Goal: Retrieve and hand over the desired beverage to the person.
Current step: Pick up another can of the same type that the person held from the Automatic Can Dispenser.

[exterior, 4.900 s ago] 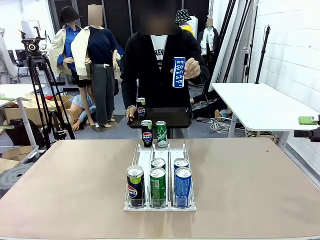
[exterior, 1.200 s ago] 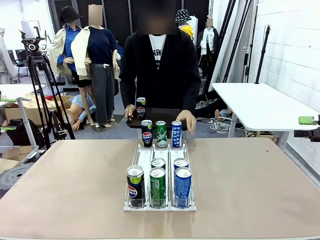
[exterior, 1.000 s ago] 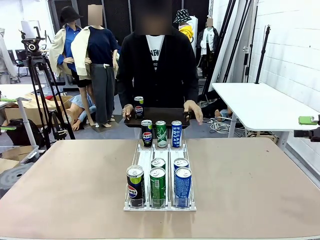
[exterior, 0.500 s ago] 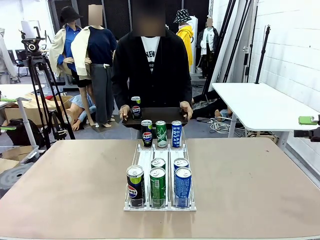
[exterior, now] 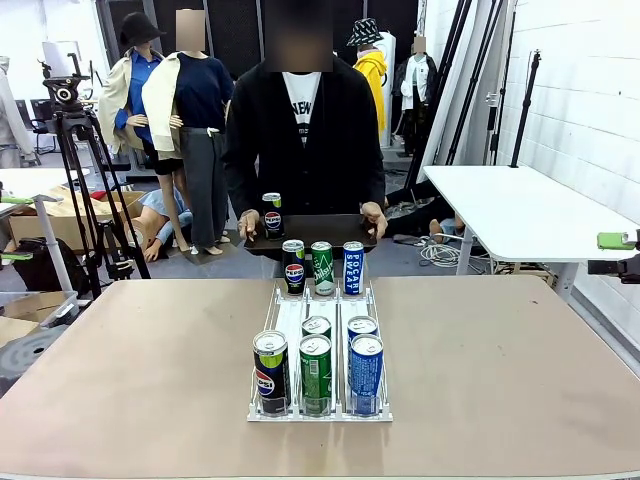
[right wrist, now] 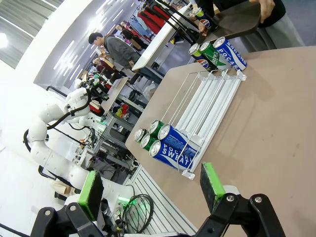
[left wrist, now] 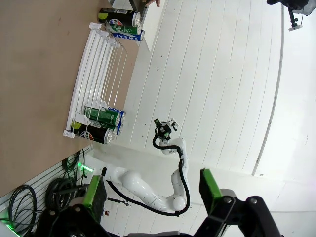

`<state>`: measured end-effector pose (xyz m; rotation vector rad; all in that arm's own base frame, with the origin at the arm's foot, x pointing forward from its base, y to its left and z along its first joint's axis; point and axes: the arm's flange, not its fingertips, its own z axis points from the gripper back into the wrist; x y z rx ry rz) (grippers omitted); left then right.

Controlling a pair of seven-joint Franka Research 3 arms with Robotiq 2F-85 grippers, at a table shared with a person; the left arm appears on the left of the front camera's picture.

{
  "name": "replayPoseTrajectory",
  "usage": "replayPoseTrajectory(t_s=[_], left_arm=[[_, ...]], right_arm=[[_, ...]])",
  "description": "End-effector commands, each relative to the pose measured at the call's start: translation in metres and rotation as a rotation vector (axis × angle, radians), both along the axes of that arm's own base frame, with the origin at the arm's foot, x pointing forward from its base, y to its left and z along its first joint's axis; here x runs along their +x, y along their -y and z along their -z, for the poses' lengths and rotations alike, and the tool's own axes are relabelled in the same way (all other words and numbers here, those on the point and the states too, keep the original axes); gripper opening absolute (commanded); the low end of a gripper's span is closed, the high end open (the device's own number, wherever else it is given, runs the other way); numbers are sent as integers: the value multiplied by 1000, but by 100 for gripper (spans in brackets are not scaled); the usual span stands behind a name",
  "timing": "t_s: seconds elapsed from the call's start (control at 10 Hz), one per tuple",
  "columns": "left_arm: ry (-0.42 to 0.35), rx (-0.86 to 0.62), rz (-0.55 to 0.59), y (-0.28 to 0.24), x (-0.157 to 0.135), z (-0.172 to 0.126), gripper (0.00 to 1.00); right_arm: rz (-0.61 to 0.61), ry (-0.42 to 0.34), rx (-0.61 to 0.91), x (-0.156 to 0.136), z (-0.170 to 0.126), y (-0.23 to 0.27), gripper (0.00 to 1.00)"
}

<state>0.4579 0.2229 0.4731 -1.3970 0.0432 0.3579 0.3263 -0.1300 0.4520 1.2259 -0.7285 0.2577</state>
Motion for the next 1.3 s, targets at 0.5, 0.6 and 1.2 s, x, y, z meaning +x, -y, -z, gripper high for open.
replayPoseTrajectory(t_s=[0.5, 0.6, 1.2], left_arm=[[23, -95, 185, 6, -39, 10, 100], [21, -117, 194, 5, -42, 13, 100], [-85, -156, 338, 37, -46, 38, 100]], right_arm=[[-25, -23, -24, 11, -11, -12, 100], [-32, -23, -38, 15, -17, -18, 100], [-70, -47, -148, 41, -67, -85, 100]])
